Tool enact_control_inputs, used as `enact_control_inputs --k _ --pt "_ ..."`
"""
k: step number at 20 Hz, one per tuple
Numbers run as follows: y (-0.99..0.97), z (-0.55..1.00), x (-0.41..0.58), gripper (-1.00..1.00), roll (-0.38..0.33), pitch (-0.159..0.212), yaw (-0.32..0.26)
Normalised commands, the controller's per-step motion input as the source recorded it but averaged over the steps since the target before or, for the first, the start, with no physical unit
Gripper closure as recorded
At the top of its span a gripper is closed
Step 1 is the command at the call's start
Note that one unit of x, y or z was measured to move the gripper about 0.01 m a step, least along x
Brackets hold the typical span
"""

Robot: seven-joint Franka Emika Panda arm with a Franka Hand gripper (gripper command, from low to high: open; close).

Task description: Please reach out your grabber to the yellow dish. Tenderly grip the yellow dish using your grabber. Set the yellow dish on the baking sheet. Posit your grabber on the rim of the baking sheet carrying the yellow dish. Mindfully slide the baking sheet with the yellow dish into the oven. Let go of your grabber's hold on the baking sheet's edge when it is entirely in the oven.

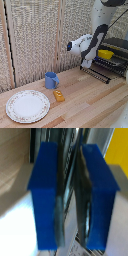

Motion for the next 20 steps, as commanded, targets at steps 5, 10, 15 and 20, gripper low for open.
enact_control_inputs --k 5,10,15,20 --pt "-1.0 0.63 0.0 1.0 0.065 -0.002 0.0" --pt "-1.0 0.66 0.0 1.0 0.051 -0.021 0.0" --pt "-1.0 0.57 -0.017 1.0 0.028 -0.046 0.0" --pt "-1.0 0.27 -0.066 1.0 -0.017 -0.045 0.009"
